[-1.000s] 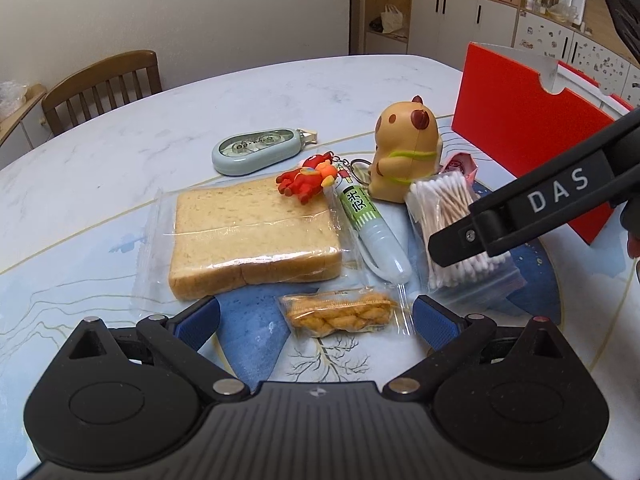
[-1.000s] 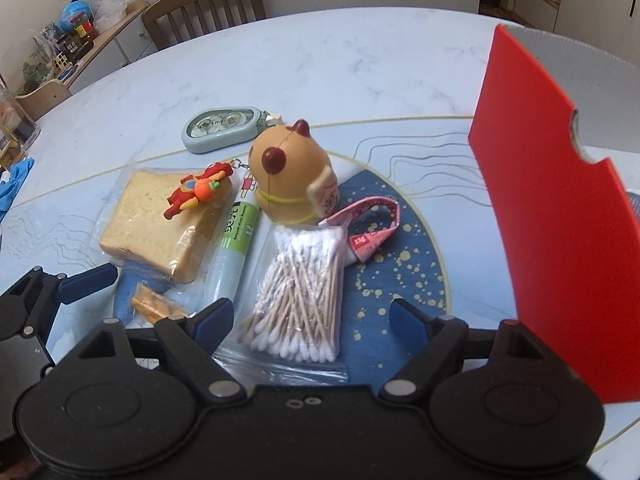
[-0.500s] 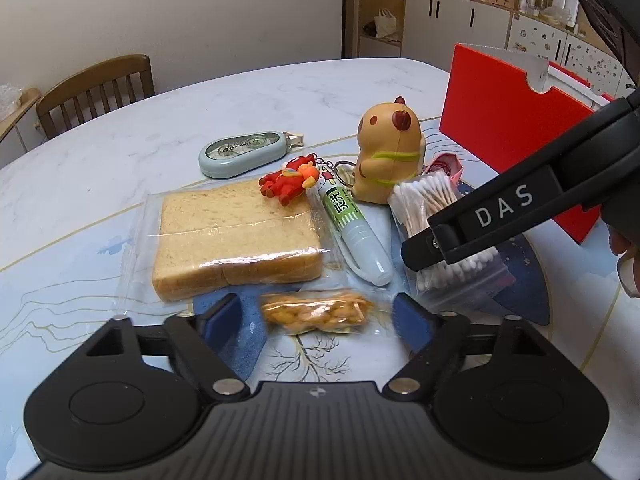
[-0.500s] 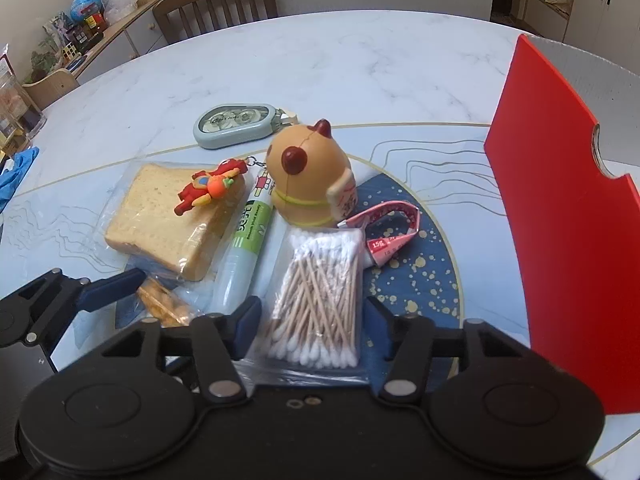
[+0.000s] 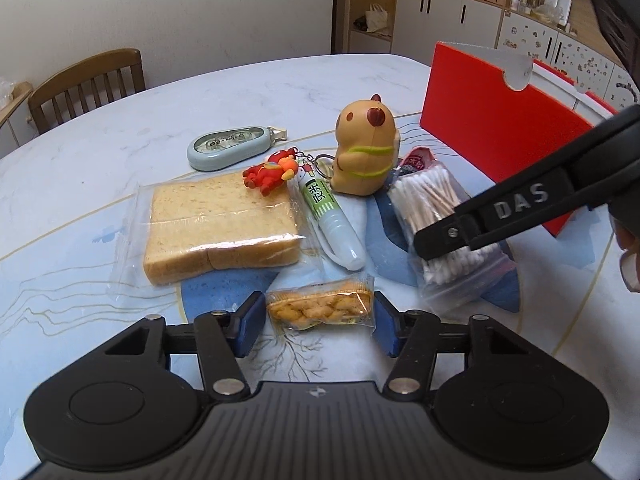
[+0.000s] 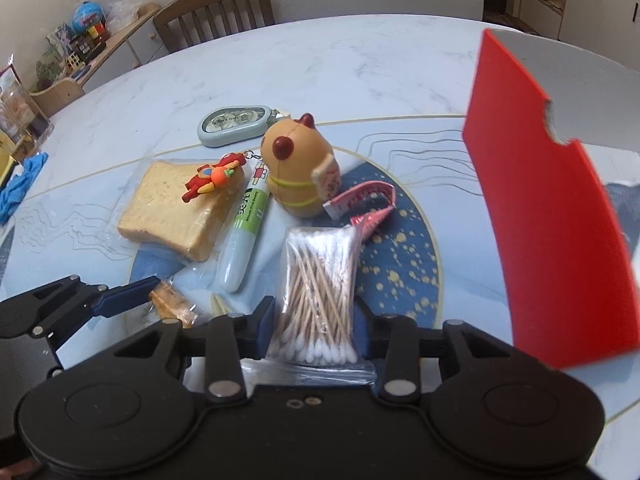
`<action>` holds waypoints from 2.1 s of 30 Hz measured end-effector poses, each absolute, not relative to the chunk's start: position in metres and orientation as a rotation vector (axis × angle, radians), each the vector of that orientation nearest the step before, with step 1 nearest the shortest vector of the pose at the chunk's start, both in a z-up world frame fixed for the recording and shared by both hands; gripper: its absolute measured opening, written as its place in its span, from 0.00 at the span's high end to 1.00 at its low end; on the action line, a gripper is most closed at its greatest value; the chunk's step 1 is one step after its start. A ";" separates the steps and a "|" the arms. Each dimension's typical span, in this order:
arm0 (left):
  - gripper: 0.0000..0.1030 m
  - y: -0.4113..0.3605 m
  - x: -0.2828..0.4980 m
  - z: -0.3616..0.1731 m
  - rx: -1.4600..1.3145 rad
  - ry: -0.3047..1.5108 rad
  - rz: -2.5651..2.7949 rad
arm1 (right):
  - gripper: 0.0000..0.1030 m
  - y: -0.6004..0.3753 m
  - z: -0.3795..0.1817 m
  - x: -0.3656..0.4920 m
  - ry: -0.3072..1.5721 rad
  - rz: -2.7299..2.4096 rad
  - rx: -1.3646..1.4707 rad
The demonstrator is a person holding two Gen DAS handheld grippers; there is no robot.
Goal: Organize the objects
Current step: 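Grasp the cotton swab bag with the right gripper while the left grasps the nut snack bag, then carry the swab bag and nut snack bag into the shoebox and open both grippers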
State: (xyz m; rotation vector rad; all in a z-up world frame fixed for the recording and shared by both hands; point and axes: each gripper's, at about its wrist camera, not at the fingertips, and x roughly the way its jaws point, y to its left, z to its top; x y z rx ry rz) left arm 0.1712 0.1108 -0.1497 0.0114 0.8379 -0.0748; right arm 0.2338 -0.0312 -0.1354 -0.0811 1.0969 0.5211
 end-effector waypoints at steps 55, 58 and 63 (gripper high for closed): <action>0.45 -0.098 0.237 -0.035 0.160 0.715 -0.280 | 0.63 -0.284 -0.034 0.276 0.968 0.548 0.085; 0.45 -0.109 0.253 -0.038 0.179 0.727 -0.280 | 0.63 -0.294 -0.036 0.288 0.964 0.537 0.082; 0.45 -0.126 0.279 -0.045 0.207 0.758 -0.274 | 0.63 -0.303 -0.044 0.310 0.972 0.518 0.067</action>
